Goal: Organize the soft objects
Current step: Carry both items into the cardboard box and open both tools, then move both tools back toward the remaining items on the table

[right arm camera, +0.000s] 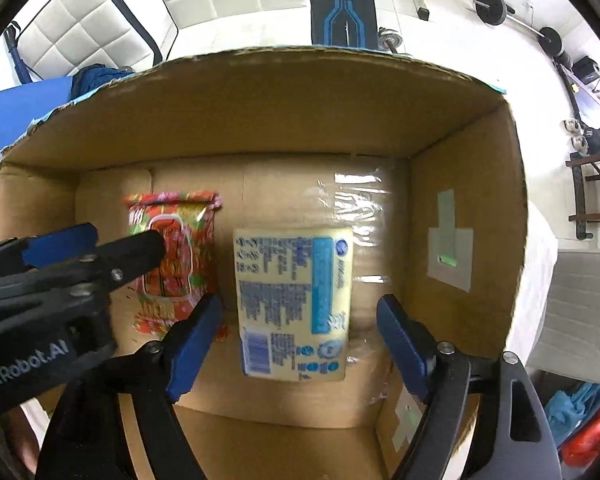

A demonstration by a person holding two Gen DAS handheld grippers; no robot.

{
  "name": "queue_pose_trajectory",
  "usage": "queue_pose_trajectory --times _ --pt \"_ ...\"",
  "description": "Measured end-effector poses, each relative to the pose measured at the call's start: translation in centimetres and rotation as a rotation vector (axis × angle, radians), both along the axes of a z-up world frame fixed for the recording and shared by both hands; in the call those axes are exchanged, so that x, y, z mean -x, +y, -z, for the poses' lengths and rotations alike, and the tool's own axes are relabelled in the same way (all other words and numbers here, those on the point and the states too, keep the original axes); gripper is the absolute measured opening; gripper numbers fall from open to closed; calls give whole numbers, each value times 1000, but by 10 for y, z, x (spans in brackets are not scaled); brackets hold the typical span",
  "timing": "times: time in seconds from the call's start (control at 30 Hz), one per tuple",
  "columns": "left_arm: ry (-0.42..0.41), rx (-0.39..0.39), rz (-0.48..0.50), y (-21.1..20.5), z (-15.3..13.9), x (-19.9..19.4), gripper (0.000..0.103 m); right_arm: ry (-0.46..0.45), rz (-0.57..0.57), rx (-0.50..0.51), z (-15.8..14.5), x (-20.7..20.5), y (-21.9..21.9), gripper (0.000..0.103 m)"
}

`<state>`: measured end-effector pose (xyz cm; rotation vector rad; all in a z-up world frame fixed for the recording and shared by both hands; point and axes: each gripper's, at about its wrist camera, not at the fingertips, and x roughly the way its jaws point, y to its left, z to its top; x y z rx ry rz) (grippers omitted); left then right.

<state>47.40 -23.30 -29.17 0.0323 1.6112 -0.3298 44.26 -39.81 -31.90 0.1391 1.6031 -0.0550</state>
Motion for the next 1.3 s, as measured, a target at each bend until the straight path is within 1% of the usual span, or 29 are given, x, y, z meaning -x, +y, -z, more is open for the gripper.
queue_pose_trajectory --times 0.03,0.1,0.13,0.17,0.2,0.23,0.27,0.33,0.43,0.5,0.6,0.67,0.73,0.83,0.93,1.03,1.1,1.23,1.3 --pt "-5 -3 -2 3 -3 3 66 1 2 -1 -2 3 -1 88" --pt "-17 -3 -5 8 -6 8 72 3 0 -3 -6 10 2 92" --pt "-25 -8 -7 11 -9 11 79 3 2 0 -10 14 2 94" --pt "-32 -11 -12 15 -11 14 83 0 5 -1 -14 18 2 99" --pt "-43 -17 -15 17 -14 15 83 -3 8 -6 -17 21 2 103" --pt "-58 -22 -16 21 -19 19 85 -9 11 -7 -20 27 3 103" --pt "-69 -31 -16 21 -22 22 93 -16 12 -4 -25 33 4 103" --pt "-108 -46 -14 26 -33 32 102 -30 9 -3 -33 45 5 103" --pt "-179 -67 1 34 -51 52 102 -56 10 -17 -50 70 6 103" --pt "-198 -72 17 37 -58 64 102 -74 10 -19 -58 80 8 103" --pt "-224 -81 40 46 -70 86 102 -96 7 -44 -73 105 15 103" --pt "-250 -84 29 59 -79 105 102 -106 -5 -61 -80 123 21 103" --pt "-287 -97 11 73 -88 122 102 -102 -38 -55 -83 144 24 103" --pt "-337 -152 -14 94 -99 153 102 -91 -82 -62 -82 180 31 103" --pt "-360 -177 -35 114 -101 183 102 -69 -142 -33 -78 212 37 103" --pt "-333 -195 -36 132 -89 216 102 -36 -193 13 -65 232 39 103" --pt "-298 -212 -42 144 -73 235 102 -4 -212 32 -49 245 37 103" --pt "-196 -235 -79 172 -34 267 102 51 -261 68 -21 266 38 103" --pt "-122 -239 -114 183 -11 284 102 86 -295 46 -8 280 44 103"
